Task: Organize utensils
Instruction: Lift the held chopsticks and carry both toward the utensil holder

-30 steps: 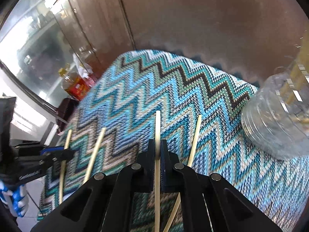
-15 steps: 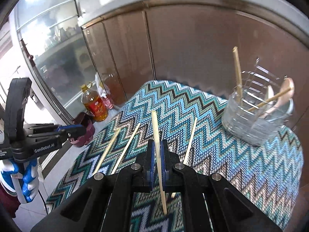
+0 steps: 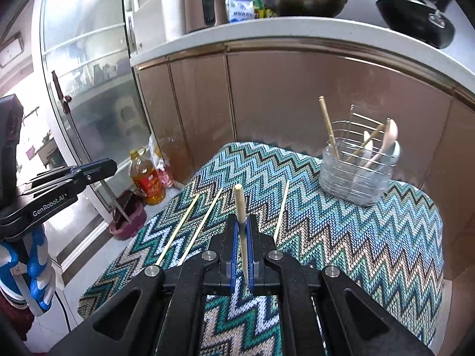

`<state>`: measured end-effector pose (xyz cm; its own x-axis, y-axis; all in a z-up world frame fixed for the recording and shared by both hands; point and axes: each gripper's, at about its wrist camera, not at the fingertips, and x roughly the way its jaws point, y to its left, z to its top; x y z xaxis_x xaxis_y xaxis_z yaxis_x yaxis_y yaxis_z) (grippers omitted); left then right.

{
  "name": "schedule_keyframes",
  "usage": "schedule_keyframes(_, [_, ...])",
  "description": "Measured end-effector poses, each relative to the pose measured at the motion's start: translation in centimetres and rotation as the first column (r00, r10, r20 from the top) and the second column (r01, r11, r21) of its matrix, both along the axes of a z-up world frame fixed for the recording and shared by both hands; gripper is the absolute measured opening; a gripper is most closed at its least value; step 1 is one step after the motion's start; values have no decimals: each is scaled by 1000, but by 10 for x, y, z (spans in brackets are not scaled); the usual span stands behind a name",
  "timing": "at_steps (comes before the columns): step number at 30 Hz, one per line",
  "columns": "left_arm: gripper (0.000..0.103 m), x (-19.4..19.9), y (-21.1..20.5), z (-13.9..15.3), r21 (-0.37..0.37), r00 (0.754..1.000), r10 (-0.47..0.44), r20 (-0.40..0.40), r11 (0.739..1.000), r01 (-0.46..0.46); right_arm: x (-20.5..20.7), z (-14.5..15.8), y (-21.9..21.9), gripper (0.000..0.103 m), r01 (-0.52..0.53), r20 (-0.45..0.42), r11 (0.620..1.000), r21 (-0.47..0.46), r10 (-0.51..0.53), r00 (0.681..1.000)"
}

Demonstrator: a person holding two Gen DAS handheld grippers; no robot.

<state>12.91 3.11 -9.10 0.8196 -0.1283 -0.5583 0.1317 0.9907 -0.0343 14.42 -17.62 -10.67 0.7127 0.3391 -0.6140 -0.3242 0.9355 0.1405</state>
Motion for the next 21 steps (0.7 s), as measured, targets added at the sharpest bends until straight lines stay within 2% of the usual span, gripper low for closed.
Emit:
schedule_keyframes(15, [4,-52,-17,31,19,992,-35,123,999,33,-54,30,-14,5,21,95,998,51,-25,995])
schedule_keyframes(21, [4,-61,-17,42,-12,989,-48,141,999,50,-69,43,-18,5,18,132,998,60,-26,991])
